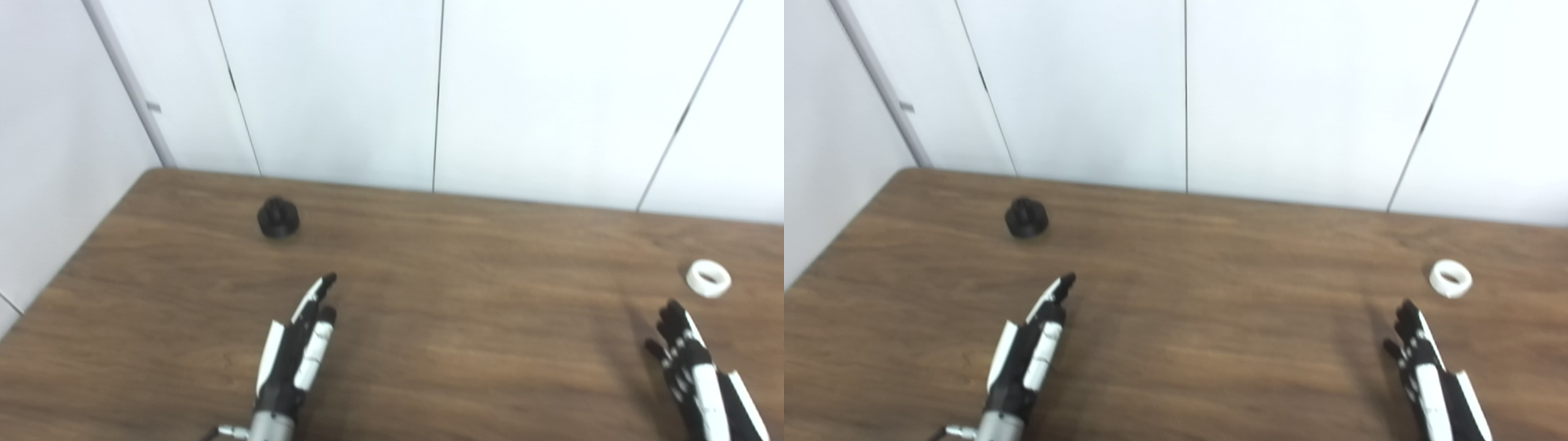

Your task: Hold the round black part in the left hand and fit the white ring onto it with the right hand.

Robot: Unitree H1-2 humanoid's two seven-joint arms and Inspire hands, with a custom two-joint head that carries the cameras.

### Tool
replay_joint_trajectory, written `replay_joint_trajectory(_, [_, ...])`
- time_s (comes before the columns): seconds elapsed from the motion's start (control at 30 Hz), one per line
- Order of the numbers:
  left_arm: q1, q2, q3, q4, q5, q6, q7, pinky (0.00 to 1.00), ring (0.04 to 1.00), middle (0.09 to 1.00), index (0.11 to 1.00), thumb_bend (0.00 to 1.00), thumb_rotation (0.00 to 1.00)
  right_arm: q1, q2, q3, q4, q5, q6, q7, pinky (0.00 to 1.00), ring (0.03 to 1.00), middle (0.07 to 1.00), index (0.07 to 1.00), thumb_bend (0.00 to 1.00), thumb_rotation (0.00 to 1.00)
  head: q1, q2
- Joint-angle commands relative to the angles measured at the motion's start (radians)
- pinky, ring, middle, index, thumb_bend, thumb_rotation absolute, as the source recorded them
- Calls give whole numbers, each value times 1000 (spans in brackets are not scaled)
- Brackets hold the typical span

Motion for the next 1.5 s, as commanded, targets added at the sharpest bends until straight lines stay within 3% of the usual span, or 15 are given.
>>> replay_joint_trajectory(0.0, [30, -48, -9, 29, 5, -7, 8, 1000, 976, 961, 937, 623, 998, 12, 3, -7, 38, -27, -2, -26, 1000, 985, 978, 1000, 468, 1000, -1, -4])
replay_joint_trajectory(0.63, [25, -39, -18, 55, -1, -34, 8, 1000, 987, 969, 950, 626, 1000, 14, 10, -2, 43, -65, 17, -44, 1000, 967, 951, 996, 446, 1000, -5, -15])
replay_joint_trajectory(0.8, [34, -41, -17, 25, 37, -2, 23, 998, 984, 968, 945, 591, 862, 13, 8, 1, 46, -66, 9, -43, 1000, 965, 954, 997, 459, 1000, -11, -13])
replay_joint_trajectory(0.97, [38, -53, -2, -31, 63, 28, 46, 975, 963, 957, 944, 651, 564, 18, 6, -1, 35, -73, 17, -48, 1000, 959, 947, 996, 445, 1000, -15, -6])
replay_joint_trajectory(1.1, [21, -52, 18, -98, 98, 97, 65, 988, 960, 942, 930, 742, 376, 21, 7, -1, 29, -74, 20, -49, 1000, 961, 947, 997, 430, 1000, -17, -5])
replay_joint_trajectory(1.23, [-26, -22, 54, -167, 182, 205, 81, 971, 946, 926, 918, 815, 286, 25, 9, -1, 27, -74, 27, -51, 1000, 959, 946, 995, 440, 1000, -16, -5])
replay_joint_trajectory(1.33, [-71, 16, 87, -210, 264, 301, 72, 947, 947, 932, 907, 841, 288, 25, 8, -1, 34, -78, 18, -52, 1000, 961, 948, 994, 440, 1000, -16, -6])
replay_joint_trajectory(1.47, [-127, 61, 134, -220, 308, 367, 51, 952, 948, 932, 901, 863, 289, 25, 9, 0, 41, -82, 11, -54, 1000, 955, 945, 993, 456, 1000, -16, -5])
